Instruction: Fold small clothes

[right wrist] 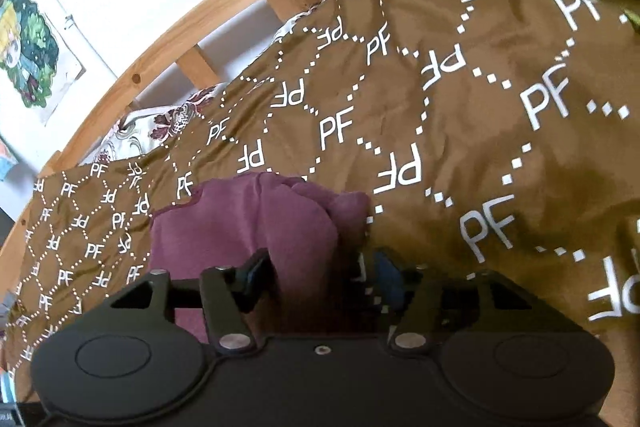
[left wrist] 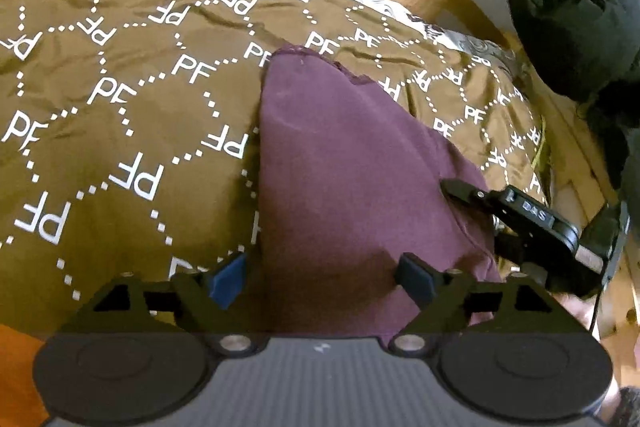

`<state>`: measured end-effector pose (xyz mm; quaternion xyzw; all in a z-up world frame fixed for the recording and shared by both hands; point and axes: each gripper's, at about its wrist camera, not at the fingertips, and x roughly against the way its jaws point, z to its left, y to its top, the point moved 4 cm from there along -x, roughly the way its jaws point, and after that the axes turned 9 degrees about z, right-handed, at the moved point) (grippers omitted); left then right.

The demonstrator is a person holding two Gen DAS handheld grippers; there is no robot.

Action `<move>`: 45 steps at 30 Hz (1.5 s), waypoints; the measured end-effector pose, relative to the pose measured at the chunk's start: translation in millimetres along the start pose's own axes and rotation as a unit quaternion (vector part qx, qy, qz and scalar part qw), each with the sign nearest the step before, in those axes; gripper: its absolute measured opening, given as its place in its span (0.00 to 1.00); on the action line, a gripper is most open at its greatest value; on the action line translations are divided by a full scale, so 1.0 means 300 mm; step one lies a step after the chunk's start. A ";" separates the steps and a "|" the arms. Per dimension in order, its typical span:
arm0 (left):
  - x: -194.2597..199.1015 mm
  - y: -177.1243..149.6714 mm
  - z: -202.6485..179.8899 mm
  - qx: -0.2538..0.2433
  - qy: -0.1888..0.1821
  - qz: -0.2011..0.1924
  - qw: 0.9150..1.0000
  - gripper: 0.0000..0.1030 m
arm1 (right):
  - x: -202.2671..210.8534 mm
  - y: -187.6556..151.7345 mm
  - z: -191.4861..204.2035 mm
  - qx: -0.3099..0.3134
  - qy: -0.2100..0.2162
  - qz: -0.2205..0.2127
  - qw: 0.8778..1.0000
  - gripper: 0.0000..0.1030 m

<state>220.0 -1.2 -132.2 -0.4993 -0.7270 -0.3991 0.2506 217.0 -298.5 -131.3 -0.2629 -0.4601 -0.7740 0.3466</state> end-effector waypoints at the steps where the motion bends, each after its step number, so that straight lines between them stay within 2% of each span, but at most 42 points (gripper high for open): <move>1: -0.009 0.007 0.009 0.007 0.002 0.001 1.000 0.88 | -0.004 0.000 0.000 -0.002 0.006 0.001 1.000 0.71; 4: -0.061 0.017 0.035 0.024 0.010 0.016 1.000 0.93 | -0.016 0.001 0.010 0.004 0.017 0.006 1.000 0.79; 7: -0.101 0.016 0.049 0.041 0.005 0.026 0.999 0.97 | -0.036 -0.003 0.025 0.030 0.000 0.015 0.999 0.80; 16: -0.111 0.012 0.037 0.029 0.012 0.027 0.999 0.99 | -0.062 -0.010 0.047 0.056 0.001 0.017 0.998 0.92; 23: -0.113 0.013 0.036 0.029 0.013 0.027 0.999 0.99 | -0.067 0.000 0.042 0.040 0.008 0.015 0.999 0.92; 30: -0.113 0.014 0.039 0.033 0.011 0.026 0.999 0.99 | -0.056 -0.007 0.042 0.048 -0.004 0.012 0.999 0.85; 35: -0.111 0.015 0.045 0.045 0.004 0.024 0.999 0.99 | -0.053 -0.009 0.042 0.046 -0.002 0.010 0.999 0.84; 39: -0.115 0.018 0.034 0.030 -0.025 0.043 0.998 0.99 | -0.047 -0.011 0.043 0.046 -0.001 0.007 0.999 0.80; 42: -0.110 0.019 0.019 0.016 -0.033 0.041 0.998 0.88 | -0.044 -0.015 0.057 0.055 0.000 0.007 0.998 0.66; 44: -0.107 0.021 0.008 0.002 -0.031 0.038 0.999 0.71 | -0.039 -0.018 0.070 0.065 0.000 0.005 0.998 0.56; 45: -0.104 0.023 0.003 -0.001 -0.028 0.036 0.999 0.67 | -0.037 -0.018 0.077 0.071 0.000 0.004 0.997 0.48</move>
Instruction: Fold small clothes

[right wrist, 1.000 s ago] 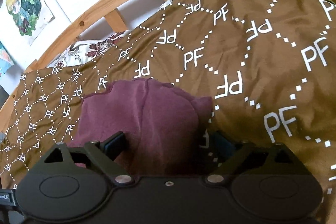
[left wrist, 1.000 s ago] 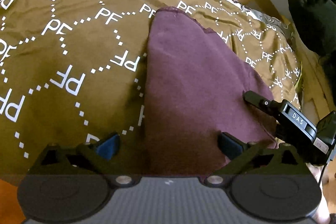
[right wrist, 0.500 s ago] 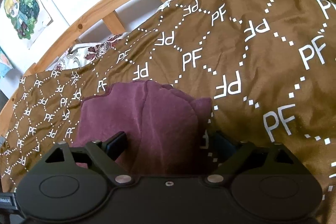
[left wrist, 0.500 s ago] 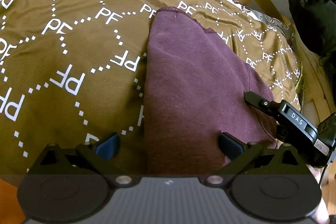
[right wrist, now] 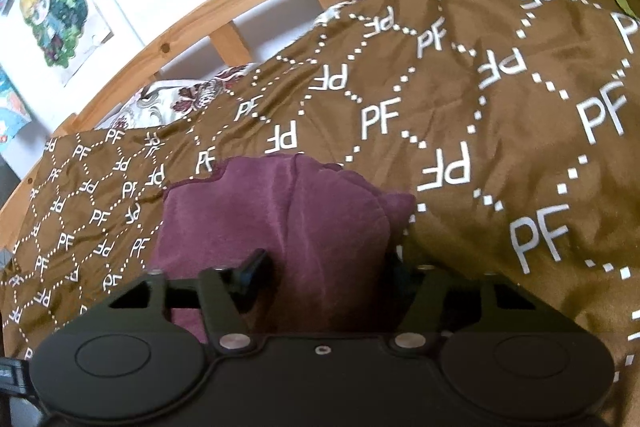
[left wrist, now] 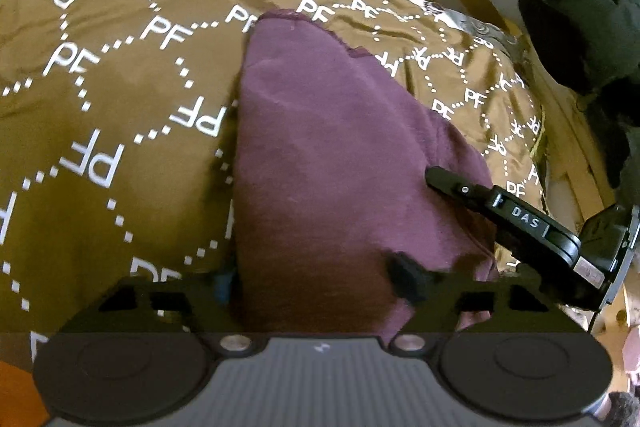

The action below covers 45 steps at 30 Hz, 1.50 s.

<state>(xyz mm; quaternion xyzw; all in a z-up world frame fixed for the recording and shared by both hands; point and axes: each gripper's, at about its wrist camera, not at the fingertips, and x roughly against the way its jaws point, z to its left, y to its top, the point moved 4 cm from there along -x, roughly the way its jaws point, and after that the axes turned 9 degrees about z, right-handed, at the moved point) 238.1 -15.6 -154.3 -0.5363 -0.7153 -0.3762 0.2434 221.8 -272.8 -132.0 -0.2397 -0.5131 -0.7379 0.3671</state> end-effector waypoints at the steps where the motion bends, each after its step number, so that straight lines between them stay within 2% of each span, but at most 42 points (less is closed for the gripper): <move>1: 0.005 0.000 -0.004 -0.002 0.003 -0.004 1.000 0.58 | 0.004 0.000 0.008 0.007 -0.002 -0.003 1.000 0.39; 2: 0.013 -0.002 -0.011 -0.007 0.002 -0.008 1.000 0.49 | 0.009 0.001 0.016 0.016 -0.008 -0.008 1.000 0.34; 4: 0.039 -0.007 -0.036 -0.023 0.007 -0.023 0.999 0.40 | 0.022 0.001 0.036 0.037 -0.014 -0.019 0.999 0.26; 7: 0.073 -0.013 -0.096 -0.067 0.032 -0.053 0.996 0.34 | 0.055 -0.006 0.089 0.080 -0.030 -0.044 0.995 0.22; 11: 0.147 -0.016 -0.166 -0.121 0.063 -0.109 0.985 0.33 | 0.130 -0.016 0.196 0.161 -0.054 -0.103 0.980 0.22; 15: 0.224 0.022 -0.201 -0.155 0.090 -0.174 0.968 0.33 | 0.185 0.003 0.287 0.202 -0.063 -0.162 0.964 0.22; 19: 0.265 0.138 -0.205 -0.176 0.126 -0.242 0.946 0.35 | 0.158 0.100 0.385 0.218 -0.063 -0.202 0.953 0.21; 22: 0.273 0.223 -0.155 -0.165 0.133 -0.268 0.940 0.36 | 0.095 0.196 0.457 0.213 -0.052 -0.214 0.952 0.21; 23: 0.273 0.249 -0.127 -0.152 0.134 -0.272 0.941 0.37 | 0.068 0.224 0.480 0.214 -0.048 -0.216 0.951 0.21; 26: 0.260 0.307 -0.036 -0.102 0.120 -0.256 0.954 0.37 | -0.019 0.276 0.536 0.220 -0.038 -0.211 0.952 0.21; 29: 0.226 0.344 0.047 -0.053 0.113 -0.228 0.966 0.37 | -0.113 0.276 0.553 0.223 -0.032 -0.191 0.955 0.21; 32: 0.170 0.362 0.091 -0.028 0.114 -0.198 0.973 0.38 | -0.187 0.249 0.534 0.224 -0.031 -0.160 0.961 0.22; 35: 0.132 0.368 0.104 -0.031 0.132 -0.190 0.972 0.43 | -0.235 0.228 0.498 0.216 -0.036 -0.137 0.966 0.23; 38: 0.123 0.371 0.100 -0.045 0.152 -0.190 0.969 0.55 | -0.255 0.222 0.453 0.195 -0.035 -0.125 0.972 0.27; 40: 0.122 0.373 0.098 -0.042 0.163 -0.189 0.968 0.61 | -0.262 0.224 0.426 0.175 -0.035 -0.120 0.977 0.37; 45: 0.143 0.357 0.117 -0.006 0.158 -0.182 0.970 0.79 | -0.253 0.224 0.387 0.138 -0.034 -0.118 0.983 0.47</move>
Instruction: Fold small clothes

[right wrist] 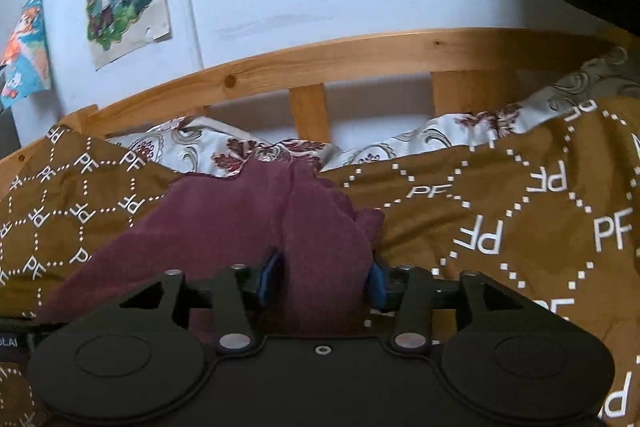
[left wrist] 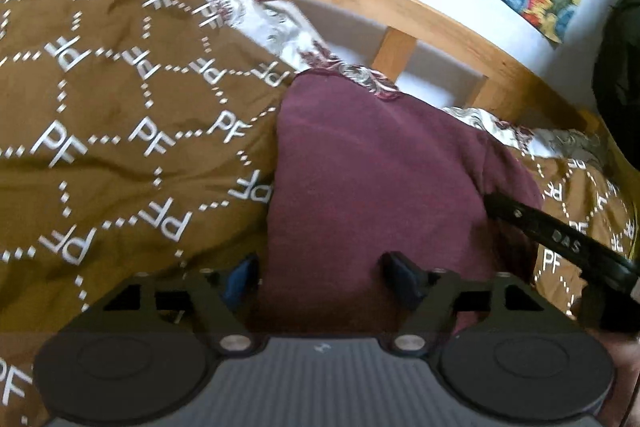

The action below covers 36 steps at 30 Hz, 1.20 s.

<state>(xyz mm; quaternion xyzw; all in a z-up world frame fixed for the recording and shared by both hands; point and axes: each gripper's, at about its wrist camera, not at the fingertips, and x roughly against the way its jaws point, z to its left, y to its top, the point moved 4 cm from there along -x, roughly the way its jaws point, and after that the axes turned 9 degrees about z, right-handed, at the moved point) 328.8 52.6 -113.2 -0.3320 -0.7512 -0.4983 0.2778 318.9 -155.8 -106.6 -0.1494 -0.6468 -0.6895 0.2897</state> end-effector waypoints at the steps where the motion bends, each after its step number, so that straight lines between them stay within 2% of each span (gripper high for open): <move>1: 0.007 -0.001 0.008 0.007 0.000 -0.001 1.000 0.82 | 0.005 -0.001 -0.003 -0.002 -0.004 0.000 1.000 0.51; 5: 0.047 0.007 0.020 0.025 0.001 -0.014 1.000 0.96 | 0.049 0.001 -0.021 -0.018 -0.012 -0.009 1.000 0.67; 7: 0.078 0.005 0.018 0.028 0.001 -0.021 0.999 0.98 | 0.083 0.004 -0.026 -0.026 -0.015 -0.015 0.999 0.77; 13: 0.196 -0.016 -0.021 -0.007 0.002 -0.045 0.999 0.99 | 0.235 0.006 -0.007 -0.030 -0.016 -0.043 0.998 0.93; 19: 0.363 -0.069 -0.073 -0.059 0.007 -0.080 0.995 0.99 | 0.428 -0.003 0.029 -0.017 -0.016 -0.085 0.996 0.99; 27: 0.587 -0.194 -0.116 -0.106 0.011 -0.121 0.987 0.99 | 0.674 -0.104 0.113 0.024 -0.031 -0.118 0.992 0.99; 32: 0.679 -0.312 -0.061 -0.090 0.001 -0.098 0.991 0.99 | 0.817 -0.206 0.178 0.022 -0.036 -0.128 0.991 0.99; 36: 0.762 -0.367 -0.016 -0.081 0.011 -0.100 0.992 0.99 | 0.921 -0.282 0.239 0.027 -0.033 -0.136 0.990 0.99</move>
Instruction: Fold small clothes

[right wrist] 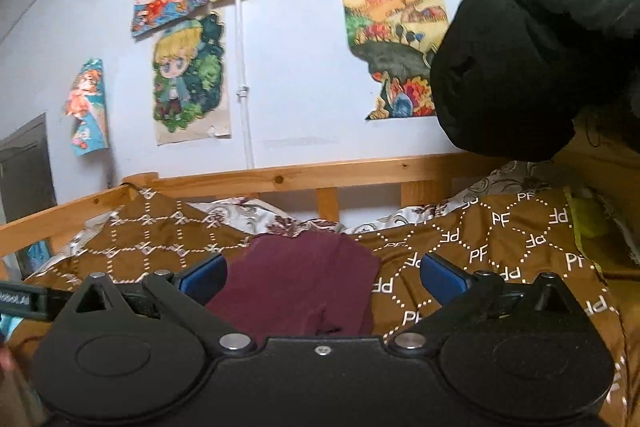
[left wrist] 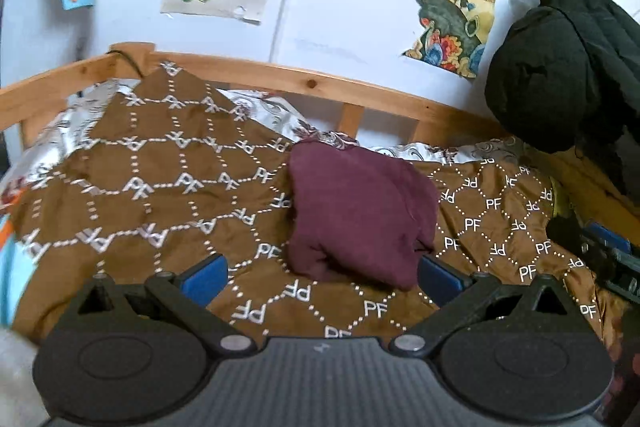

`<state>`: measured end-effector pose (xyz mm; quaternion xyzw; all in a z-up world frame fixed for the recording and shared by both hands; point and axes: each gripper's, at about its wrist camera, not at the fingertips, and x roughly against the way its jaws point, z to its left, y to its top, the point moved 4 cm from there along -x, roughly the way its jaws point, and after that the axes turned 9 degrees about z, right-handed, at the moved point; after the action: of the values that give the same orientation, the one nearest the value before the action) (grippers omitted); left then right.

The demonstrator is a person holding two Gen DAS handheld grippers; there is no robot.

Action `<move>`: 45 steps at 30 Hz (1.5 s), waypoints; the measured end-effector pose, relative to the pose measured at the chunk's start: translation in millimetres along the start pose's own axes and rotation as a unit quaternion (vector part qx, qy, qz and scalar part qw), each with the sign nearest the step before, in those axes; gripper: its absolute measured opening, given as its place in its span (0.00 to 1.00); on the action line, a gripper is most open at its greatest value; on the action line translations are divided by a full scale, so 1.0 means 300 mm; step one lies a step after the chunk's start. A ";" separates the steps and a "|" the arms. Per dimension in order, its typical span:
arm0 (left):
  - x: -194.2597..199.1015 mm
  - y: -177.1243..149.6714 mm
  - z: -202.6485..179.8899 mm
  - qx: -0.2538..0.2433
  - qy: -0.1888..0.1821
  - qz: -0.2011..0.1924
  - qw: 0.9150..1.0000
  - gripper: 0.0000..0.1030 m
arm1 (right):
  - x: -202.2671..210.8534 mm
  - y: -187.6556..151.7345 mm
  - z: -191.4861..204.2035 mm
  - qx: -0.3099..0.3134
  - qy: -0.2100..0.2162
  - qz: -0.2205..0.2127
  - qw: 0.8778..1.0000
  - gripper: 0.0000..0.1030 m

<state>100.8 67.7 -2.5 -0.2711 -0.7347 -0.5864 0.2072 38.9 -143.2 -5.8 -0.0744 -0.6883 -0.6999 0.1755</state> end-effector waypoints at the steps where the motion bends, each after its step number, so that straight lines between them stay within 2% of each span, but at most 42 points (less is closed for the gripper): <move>1: 0.021 -0.010 0.005 0.002 -0.002 -0.001 1.000 0.99 | 0.029 -0.012 0.015 0.004 -0.002 -0.001 1.000 0.99; 6: 0.111 -0.079 0.001 -0.022 0.006 -0.006 1.000 0.99 | 0.133 -0.075 0.049 0.002 -0.001 0.003 1.000 0.99; 9: 0.147 -0.113 -0.010 -0.030 0.007 -0.004 1.000 0.99 | 0.179 -0.099 0.047 -0.001 -0.015 0.011 1.000 0.99; 14: 0.152 -0.194 -0.055 -0.064 0.022 0.011 0.998 0.99 | 0.252 -0.139 0.032 -0.006 -0.032 0.017 0.999 0.99; 18: 0.149 -0.214 -0.083 -0.088 0.035 0.008 0.995 1.00 | 0.290 -0.160 0.039 0.004 -0.039 0.011 0.999 0.99; 30: 0.115 -0.211 -0.046 -0.067 0.046 0.024 0.996 0.99 | 0.234 -0.208 0.054 0.019 -0.058 0.060 0.996 0.99; 45: 0.107 -0.210 -0.040 -0.064 0.049 0.029 0.996 0.99 | 0.216 -0.210 0.028 -0.001 -0.066 0.073 0.995 0.99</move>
<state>35.6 50.7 -27.2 -0.2765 -0.6763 -0.6385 0.2419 -44.3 -144.6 -42.2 -0.1704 -0.6903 -0.6796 0.1807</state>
